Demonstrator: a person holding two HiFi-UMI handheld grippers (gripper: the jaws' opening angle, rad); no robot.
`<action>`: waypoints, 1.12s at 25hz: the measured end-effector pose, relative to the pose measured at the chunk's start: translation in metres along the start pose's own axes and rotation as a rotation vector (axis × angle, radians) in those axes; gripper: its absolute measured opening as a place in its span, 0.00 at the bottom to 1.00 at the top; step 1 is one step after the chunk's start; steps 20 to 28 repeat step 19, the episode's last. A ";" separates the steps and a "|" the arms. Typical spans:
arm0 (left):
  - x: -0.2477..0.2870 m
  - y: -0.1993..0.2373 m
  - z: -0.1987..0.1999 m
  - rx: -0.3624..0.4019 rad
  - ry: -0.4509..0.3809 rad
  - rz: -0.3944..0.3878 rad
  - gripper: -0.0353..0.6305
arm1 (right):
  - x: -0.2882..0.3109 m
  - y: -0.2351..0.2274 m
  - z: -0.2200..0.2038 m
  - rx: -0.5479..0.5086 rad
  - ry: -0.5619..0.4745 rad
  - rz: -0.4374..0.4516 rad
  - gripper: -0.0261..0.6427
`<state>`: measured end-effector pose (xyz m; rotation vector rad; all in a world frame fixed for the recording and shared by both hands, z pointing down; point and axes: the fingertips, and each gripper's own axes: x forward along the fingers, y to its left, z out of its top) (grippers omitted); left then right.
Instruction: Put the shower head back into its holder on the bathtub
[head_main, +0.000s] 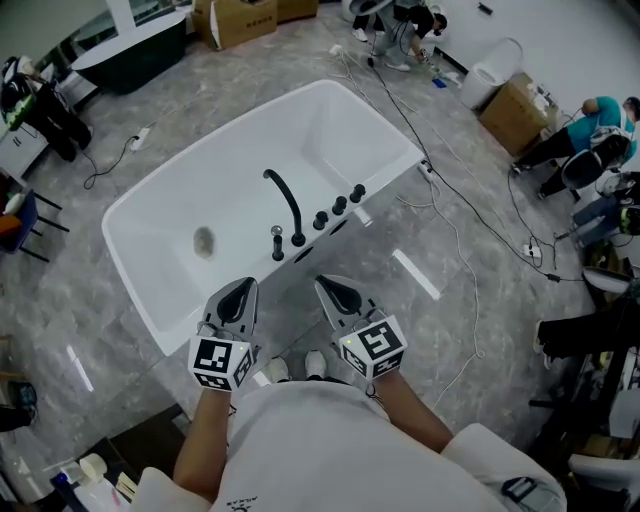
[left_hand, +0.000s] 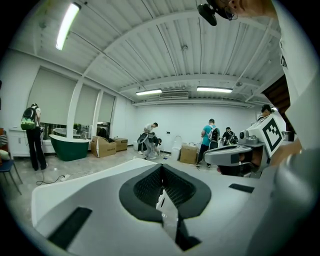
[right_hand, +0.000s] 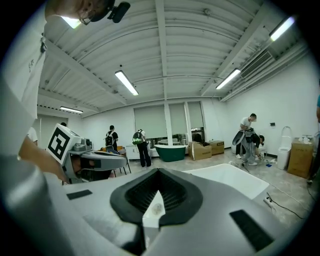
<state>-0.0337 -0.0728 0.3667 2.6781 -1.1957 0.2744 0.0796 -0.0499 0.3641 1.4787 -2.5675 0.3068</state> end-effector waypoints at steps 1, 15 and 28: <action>0.000 -0.001 0.000 -0.001 0.001 0.004 0.07 | 0.000 0.000 0.000 -0.001 0.002 0.004 0.07; -0.017 0.002 0.001 0.007 -0.003 0.038 0.07 | 0.000 0.012 0.000 -0.022 0.011 0.037 0.07; -0.017 0.004 -0.003 0.009 -0.002 0.039 0.07 | 0.002 0.012 -0.003 -0.026 0.013 0.037 0.07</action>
